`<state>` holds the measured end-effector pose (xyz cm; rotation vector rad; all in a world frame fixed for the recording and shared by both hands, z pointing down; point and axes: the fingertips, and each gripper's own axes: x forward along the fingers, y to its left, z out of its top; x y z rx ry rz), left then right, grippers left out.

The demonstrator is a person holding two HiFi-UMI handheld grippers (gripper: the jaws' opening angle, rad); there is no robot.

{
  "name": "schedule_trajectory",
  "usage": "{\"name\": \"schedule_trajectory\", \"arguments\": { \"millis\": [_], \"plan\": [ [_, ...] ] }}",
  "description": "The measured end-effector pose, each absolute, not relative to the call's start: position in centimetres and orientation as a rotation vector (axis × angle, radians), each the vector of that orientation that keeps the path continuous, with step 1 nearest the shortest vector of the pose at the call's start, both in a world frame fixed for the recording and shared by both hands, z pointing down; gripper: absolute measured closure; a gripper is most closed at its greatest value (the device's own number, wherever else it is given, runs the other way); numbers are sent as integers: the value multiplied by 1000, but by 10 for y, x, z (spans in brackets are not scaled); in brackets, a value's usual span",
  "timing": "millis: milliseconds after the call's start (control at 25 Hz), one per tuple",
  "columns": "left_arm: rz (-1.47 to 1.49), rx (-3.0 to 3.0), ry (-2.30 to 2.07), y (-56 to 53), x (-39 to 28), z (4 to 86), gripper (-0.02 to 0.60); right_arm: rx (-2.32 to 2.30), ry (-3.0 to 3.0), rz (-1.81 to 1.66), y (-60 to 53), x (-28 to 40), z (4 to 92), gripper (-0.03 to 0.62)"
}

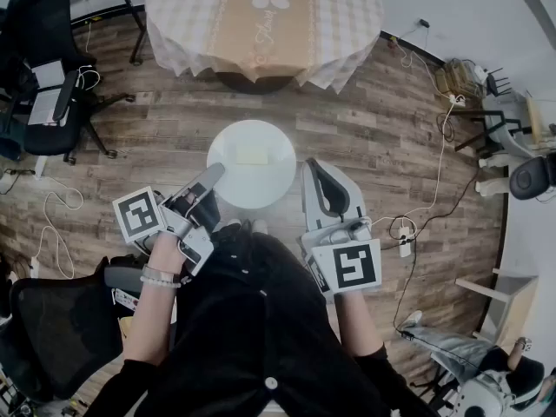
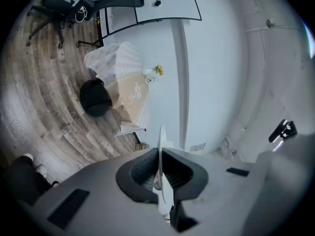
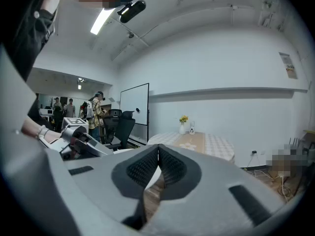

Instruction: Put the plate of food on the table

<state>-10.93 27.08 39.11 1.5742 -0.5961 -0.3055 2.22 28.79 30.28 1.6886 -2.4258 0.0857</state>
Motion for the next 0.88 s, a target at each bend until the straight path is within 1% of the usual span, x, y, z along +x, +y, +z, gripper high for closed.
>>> {"name": "schedule_trajectory", "arguments": {
  "millis": [880],
  "plan": [
    [-321,1580,-574,271,-107,388,572,1728,-2399,101,292,28,305,594]
  ]
}}
